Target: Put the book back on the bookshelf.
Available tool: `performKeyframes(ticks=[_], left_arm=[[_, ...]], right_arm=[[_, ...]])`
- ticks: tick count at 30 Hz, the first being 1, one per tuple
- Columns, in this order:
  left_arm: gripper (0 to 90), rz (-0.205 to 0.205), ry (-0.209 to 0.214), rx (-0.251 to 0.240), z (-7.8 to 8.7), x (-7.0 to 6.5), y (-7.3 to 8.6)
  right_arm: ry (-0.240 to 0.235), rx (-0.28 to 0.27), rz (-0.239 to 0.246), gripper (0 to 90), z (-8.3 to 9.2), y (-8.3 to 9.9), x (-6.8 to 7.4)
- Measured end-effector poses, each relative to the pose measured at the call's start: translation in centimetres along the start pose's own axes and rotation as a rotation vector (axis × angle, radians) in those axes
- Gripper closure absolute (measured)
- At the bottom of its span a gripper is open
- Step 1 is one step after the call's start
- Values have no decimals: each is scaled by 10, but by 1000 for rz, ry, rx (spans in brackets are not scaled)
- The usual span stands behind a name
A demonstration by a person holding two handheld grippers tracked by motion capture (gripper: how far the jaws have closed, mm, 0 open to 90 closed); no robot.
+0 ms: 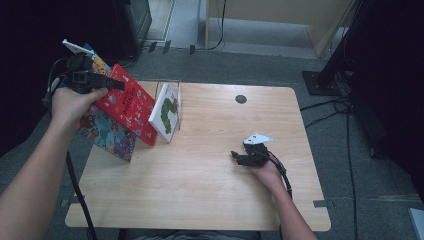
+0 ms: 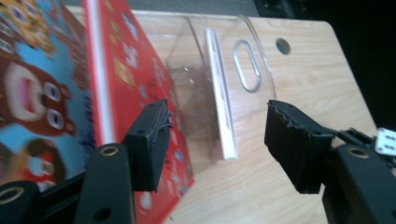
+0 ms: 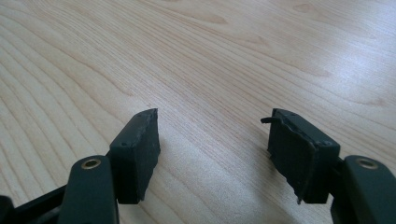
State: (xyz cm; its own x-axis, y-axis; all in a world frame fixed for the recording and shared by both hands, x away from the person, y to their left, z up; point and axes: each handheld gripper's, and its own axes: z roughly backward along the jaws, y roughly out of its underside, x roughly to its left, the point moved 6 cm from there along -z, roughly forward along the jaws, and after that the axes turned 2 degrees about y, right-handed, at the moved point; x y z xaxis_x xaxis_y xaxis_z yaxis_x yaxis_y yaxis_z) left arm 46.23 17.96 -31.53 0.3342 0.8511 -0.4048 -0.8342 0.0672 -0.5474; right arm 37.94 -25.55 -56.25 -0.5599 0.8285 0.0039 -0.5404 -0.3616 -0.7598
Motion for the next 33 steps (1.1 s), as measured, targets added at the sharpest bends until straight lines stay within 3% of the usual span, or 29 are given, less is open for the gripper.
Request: performKeyframes(ticks=[5,8,17,20,23,26,28,31,33], left_arm=[[401,-21,22,2,-5,-10,14],[401,-42,14,16,-10,-17,23],[403,-87,68,22,-27,-36,54],[408,-82,80,24,-32,-36,67],[405,-103,67,48,-41,-36,82],[404,-113,53,42,-48,-35,92],[401,-114,72,50,-54,-37,99],[406,-136,51,51,-63,-39,113],[404,-137,66,56,-70,-41,122]], right_arm=[[1,2,-4,336,0,0,1],[3,3,-4,332,1,1,1],[2,6,-4,327,1,1,1],[2,4,-2,325,2,2,1],[0,4,-2,325,2,2,2],[-1,6,-5,324,2,2,2],[0,5,-2,324,2,2,2],[0,4,-5,323,2,2,2],[2,5,-6,322,2,2,2]])
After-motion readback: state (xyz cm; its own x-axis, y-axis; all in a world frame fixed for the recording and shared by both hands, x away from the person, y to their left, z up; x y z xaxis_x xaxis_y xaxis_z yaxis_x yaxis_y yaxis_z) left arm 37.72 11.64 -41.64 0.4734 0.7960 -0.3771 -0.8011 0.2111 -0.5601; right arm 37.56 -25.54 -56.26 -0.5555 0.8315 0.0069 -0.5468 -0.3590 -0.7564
